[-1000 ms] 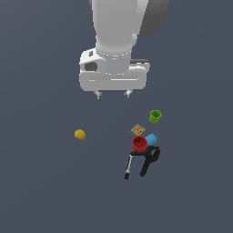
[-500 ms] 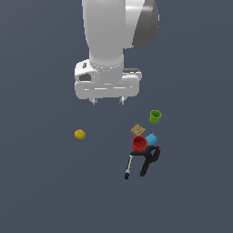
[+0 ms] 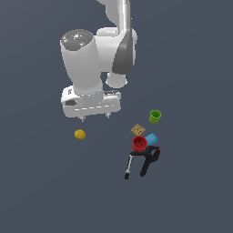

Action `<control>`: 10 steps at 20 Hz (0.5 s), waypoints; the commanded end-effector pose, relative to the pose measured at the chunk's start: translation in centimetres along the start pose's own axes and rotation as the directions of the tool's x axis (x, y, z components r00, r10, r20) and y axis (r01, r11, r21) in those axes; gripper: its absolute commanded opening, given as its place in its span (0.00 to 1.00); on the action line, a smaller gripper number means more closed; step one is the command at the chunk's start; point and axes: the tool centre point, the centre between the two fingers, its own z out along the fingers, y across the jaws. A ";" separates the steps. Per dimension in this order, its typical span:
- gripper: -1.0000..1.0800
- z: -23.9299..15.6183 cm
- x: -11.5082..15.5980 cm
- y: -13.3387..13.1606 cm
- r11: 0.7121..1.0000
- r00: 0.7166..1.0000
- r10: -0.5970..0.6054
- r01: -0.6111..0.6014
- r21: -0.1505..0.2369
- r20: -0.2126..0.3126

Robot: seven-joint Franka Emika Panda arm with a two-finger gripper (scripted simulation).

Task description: Pick up a designated object from a clutter of objects.

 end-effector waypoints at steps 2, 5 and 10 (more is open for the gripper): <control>0.96 3.5 -0.5 2.8 1.000 1.000 -0.026 0.026 0.005 -0.006; 0.96 6.5 -1.3 5.1 0.999 0.999 -0.047 0.047 0.006 -0.011; 0.96 10.5 -2.8 8.1 0.997 0.997 -0.074 0.074 0.003 -0.015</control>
